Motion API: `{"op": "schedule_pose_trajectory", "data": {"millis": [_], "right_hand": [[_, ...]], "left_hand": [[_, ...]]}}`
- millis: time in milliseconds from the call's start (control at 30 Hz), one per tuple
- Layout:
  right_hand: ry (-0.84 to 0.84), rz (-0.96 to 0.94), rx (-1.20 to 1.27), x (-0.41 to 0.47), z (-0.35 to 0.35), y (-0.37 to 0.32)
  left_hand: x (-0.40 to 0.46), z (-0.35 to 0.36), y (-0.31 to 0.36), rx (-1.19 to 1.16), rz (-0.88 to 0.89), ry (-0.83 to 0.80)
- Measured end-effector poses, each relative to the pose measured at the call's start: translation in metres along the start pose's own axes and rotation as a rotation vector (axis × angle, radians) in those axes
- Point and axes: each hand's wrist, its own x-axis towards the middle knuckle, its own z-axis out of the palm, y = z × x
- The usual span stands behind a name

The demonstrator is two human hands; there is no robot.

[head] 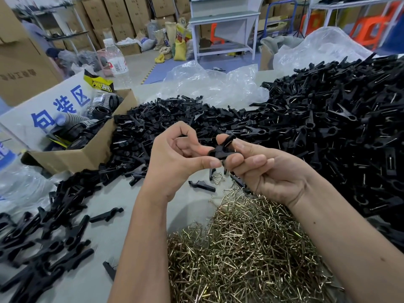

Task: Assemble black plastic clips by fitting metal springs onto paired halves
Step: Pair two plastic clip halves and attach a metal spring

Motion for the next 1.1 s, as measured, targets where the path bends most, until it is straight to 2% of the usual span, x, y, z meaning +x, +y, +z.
{"op": "schedule_pose_trajectory", "data": {"millis": [400, 800, 1100], "right_hand": [[0.043, -0.049, -0.045, 0.001, -0.005, -0.002], [0.097, -0.069, -0.044, 0.003, -0.006, -0.001], [0.061, -0.040, -0.021, 0.004, -0.008, -0.001]], "left_hand": [[0.002, 0.004, 0.002, 0.090, 0.011, 0.046], [0.001, -0.007, 0.004, 0.180, 0.005, -0.013], [0.002, -0.003, 0.005, 0.250, -0.013, 0.014]]}}
